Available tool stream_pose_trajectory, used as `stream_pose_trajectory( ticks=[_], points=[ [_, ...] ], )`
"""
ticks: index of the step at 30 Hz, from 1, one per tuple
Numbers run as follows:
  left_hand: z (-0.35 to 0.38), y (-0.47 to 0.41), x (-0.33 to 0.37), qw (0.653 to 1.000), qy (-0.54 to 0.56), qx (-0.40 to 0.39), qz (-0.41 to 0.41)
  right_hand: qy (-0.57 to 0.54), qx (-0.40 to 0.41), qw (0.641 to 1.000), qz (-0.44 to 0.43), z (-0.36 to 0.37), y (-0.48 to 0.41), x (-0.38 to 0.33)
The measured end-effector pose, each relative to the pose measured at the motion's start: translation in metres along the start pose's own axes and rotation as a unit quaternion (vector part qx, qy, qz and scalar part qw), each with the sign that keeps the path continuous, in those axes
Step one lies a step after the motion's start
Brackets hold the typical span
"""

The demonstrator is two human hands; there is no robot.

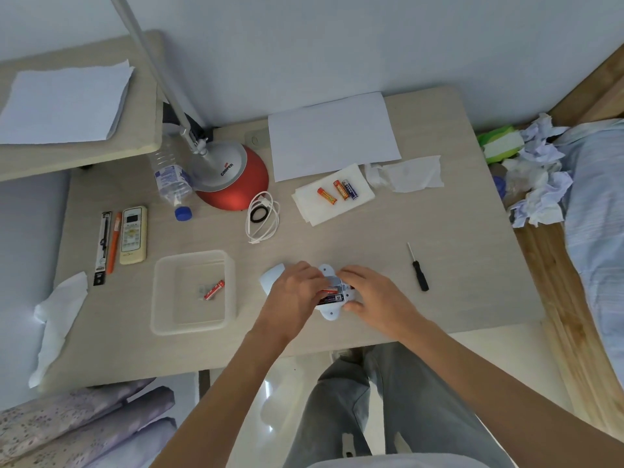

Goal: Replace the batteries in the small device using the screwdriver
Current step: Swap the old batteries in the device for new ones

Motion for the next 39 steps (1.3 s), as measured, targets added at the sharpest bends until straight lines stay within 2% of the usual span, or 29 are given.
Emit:
stream_pose_trajectory(
  ticks=[4,9,12,15,18,21,24,27,34,37,39],
  points=[
    [0.011,-0.003,-0.015,0.997,-0.060,-0.052,0.014,0.004,-0.002,1.000,0.002,0.001,-0.001,0.001],
    [0.011,0.001,-0.014,0.995,-0.075,-0.062,0.023,0.009,-0.010,1.000,0.002,0.003,-0.002,0.002],
    [-0.009,0.011,-0.006,1.000,-0.013,-0.015,0.013,0.020,-0.009,1.000,0.006,0.003,-0.002,0.002],
    [-0.042,0.031,-0.008,0.997,0.019,0.072,-0.026,0.022,-0.007,1.000,0.009,0.004,0.000,0.003],
    [-0.072,0.065,-0.035,0.989,0.014,0.124,-0.080,0.022,-0.006,1.000,0.004,0.004,0.000,0.003],
    [-0.093,0.100,-0.072,0.979,-0.019,0.132,-0.157,0.031,-0.006,0.999,0.001,0.004,0.000,0.003],
    [-0.091,0.125,-0.106,0.967,-0.045,0.110,-0.227,0.036,-0.005,0.999,-0.002,0.005,-0.001,0.001],
    [-0.073,0.137,-0.130,0.962,-0.038,0.050,-0.265,0.037,-0.006,0.999,0.003,0.004,-0.001,0.000],
    [-0.058,0.129,-0.147,0.959,-0.036,-0.063,-0.275,0.040,-0.009,0.999,0.003,0.003,-0.002,0.000],
    [-0.073,0.118,-0.127,0.957,-0.052,-0.033,-0.282,0.040,-0.004,0.999,0.001,0.004,-0.002,0.000],
    [-0.081,0.101,-0.100,0.970,-0.080,0.025,-0.229,0.037,-0.002,0.999,0.002,0.005,-0.002,0.001]
  ],
)
Point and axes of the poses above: each hand's wrist, its own y-axis away from the middle knuckle, its own z-axis out of the palm, x = y × z, the point moved 2 cm from there along -y, towards the middle knuckle, and after that the axes turned 4 degrees about -x, right-handed, at the moved point
